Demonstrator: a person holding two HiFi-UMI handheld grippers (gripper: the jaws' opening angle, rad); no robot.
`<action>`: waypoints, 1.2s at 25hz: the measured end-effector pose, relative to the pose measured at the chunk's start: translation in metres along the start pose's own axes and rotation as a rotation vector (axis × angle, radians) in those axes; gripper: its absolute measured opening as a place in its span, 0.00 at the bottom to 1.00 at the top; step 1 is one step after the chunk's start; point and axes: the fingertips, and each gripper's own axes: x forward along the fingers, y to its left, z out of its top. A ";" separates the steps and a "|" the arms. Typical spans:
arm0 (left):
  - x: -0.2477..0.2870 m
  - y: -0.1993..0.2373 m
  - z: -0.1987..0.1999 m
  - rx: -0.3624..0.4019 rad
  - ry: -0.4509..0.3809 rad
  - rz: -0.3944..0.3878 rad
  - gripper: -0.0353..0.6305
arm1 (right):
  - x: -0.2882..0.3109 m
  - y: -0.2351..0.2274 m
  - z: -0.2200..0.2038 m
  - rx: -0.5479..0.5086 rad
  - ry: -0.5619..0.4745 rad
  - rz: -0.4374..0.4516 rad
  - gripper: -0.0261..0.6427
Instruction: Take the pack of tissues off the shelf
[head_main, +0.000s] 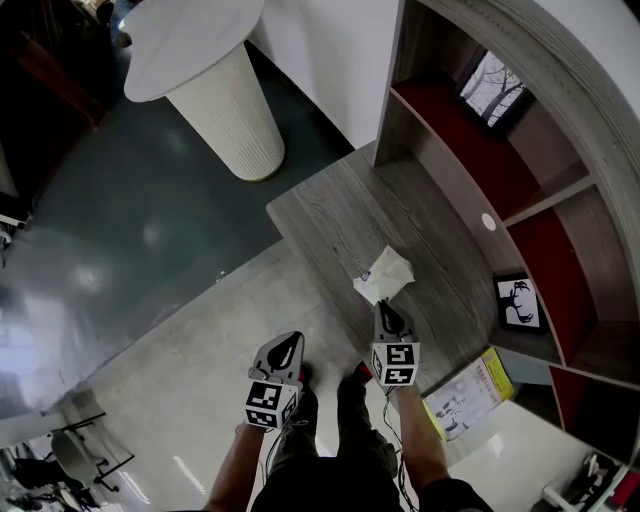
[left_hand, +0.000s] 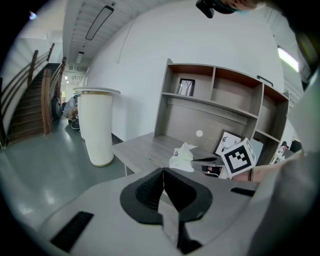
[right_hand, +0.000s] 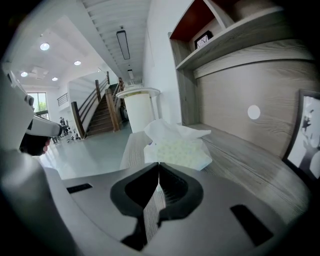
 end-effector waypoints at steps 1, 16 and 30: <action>0.001 0.000 -0.002 -0.002 0.004 0.000 0.06 | 0.001 0.000 -0.002 0.001 0.004 0.000 0.08; -0.007 -0.001 -0.014 -0.022 0.017 -0.009 0.06 | 0.000 -0.008 -0.010 0.125 -0.008 0.014 0.33; -0.039 -0.006 0.012 0.047 -0.058 -0.050 0.06 | -0.049 0.007 0.037 0.072 -0.113 -0.019 0.25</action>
